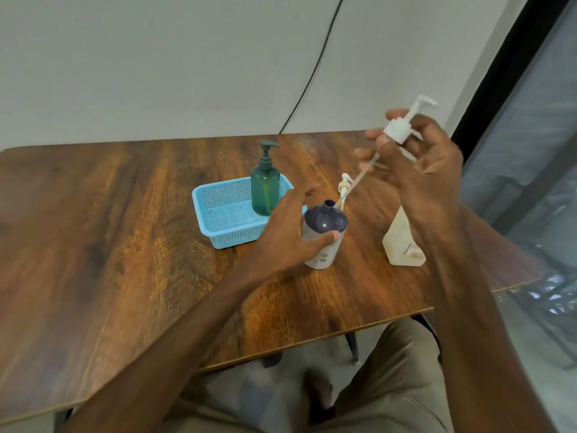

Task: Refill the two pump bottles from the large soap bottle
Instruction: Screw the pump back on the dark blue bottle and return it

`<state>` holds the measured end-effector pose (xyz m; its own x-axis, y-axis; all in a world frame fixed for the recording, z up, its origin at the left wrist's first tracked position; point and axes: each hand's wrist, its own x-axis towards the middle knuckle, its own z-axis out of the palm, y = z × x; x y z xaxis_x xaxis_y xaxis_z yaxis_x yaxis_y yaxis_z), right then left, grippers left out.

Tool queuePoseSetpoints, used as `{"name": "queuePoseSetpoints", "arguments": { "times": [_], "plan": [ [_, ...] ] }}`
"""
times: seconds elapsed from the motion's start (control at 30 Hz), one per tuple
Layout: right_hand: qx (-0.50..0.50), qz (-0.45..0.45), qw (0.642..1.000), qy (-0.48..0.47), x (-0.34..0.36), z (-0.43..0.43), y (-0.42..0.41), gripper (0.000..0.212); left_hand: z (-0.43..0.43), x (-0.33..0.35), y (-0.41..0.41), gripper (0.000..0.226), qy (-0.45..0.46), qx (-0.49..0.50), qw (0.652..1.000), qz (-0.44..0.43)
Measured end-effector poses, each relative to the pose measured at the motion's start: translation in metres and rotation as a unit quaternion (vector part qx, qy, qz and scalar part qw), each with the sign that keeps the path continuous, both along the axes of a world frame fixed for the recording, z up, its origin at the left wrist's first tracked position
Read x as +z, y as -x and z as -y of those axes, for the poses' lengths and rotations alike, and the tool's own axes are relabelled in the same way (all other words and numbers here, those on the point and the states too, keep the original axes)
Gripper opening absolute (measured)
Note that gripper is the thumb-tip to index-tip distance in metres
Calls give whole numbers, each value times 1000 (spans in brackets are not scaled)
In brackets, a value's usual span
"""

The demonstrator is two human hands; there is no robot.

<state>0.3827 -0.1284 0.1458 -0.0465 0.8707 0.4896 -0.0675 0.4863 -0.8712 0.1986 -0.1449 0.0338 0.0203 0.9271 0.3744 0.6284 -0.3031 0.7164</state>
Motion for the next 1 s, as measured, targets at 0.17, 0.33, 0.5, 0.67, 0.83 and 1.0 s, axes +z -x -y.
{"name": "queuePoseSetpoints", "arguments": {
  "times": [0.17,0.33,0.5,0.67,0.83,1.0],
  "plan": [
    [-1,34,998,-57,-2,-17,17,32,-13,-11,-6,60,-2,-43,999,15],
    [5,136,991,4,-44,-27,21,32,-14,-13,-3,64,-3,-56,998,32],
    [-40,284,958,15,-84,-19,22,42,-15,-13,-2,68,-24,-59,998,22],
    [55,347,935,35,-92,-15,5,60,-5,0,0,53,-67,-75,994,27],
    [79,299,948,76,-105,-7,17,50,3,1,12,68,-42,-71,997,7],
    [70,201,971,107,-120,-4,30,38,9,7,30,105,-10,-62,997,-38]
  ]
}}
